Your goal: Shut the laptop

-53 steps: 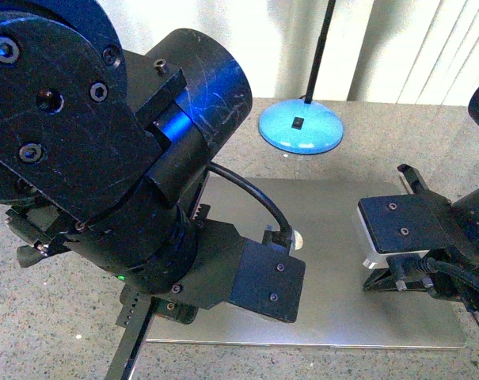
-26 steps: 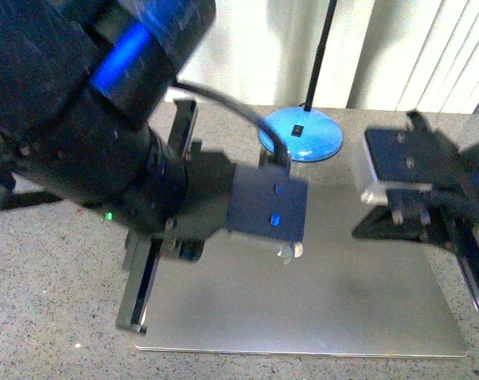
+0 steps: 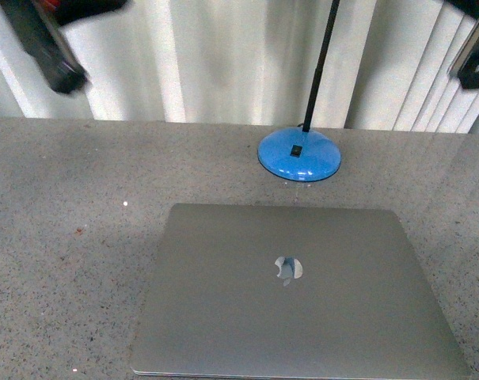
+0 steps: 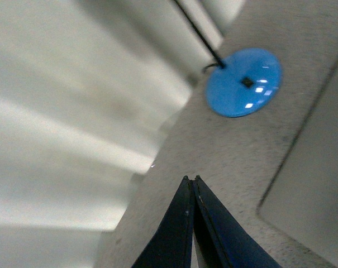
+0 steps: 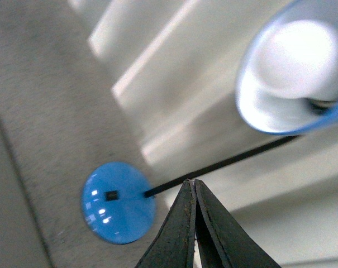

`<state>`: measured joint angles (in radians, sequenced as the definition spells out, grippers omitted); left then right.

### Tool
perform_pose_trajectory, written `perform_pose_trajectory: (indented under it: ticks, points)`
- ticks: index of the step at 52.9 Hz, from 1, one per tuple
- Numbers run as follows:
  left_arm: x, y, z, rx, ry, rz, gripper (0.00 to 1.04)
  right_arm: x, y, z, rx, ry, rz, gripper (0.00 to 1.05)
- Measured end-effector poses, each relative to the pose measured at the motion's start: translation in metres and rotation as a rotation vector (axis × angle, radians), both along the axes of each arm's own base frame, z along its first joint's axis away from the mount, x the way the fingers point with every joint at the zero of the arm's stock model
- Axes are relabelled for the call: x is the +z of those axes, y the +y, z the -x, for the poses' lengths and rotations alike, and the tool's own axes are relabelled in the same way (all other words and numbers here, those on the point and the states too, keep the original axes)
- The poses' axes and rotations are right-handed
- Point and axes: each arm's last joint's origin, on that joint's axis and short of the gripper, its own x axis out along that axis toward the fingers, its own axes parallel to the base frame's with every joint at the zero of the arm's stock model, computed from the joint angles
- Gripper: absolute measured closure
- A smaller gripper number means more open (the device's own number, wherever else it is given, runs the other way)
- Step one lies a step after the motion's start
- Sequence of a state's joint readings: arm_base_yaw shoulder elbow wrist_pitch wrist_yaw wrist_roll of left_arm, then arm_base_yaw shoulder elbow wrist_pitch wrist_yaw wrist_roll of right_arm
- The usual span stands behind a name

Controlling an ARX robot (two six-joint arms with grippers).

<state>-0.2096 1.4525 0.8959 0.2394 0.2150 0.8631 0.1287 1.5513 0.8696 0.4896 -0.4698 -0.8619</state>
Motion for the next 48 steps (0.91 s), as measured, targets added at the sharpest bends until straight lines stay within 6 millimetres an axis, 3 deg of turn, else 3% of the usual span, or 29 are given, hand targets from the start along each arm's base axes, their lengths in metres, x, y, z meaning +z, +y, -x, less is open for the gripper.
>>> perform_pose_trajectory:
  ticks: [7, 17, 19, 23, 27, 36, 48]
  points:
    - [0.022, 0.080, 0.024, 0.293, -0.087, 0.262, 1.01, 0.033, -0.022, 0.032, -0.243, -0.095, -0.195, 1.02]
    - [0.021, 0.152, 0.067, 0.638, -0.172, 0.548, 1.01, 0.053, -0.056, 0.069, -0.495, -0.098, -0.411, 1.02]
    - [0.018, 0.159, 0.072, 0.667, -0.170, 0.603, 1.01, 0.055, -0.063, 0.078, -0.536, -0.098, -0.455, 1.02]
    - [0.014, 0.157, 0.080, 0.583, -0.171, 0.713, 1.01, 0.057, -0.070, 0.090, -0.568, -0.105, -0.502, 1.02]
    - [0.001, 0.142, 0.092, 0.546, -0.147, 0.781, 1.01, 0.056, -0.071, 0.101, -0.622, -0.030, -0.593, 1.02]
    - [-0.027, 0.118, 0.115, 0.539, -0.119, 0.823, 1.01, 0.028, -0.062, 0.138, -0.666, 0.049, -0.755, 1.02]
    - [-0.054, 0.096, 0.143, 0.543, -0.116, 0.837, 1.01, -0.015, -0.056, 0.165, -0.643, 0.079, -0.781, 1.02]
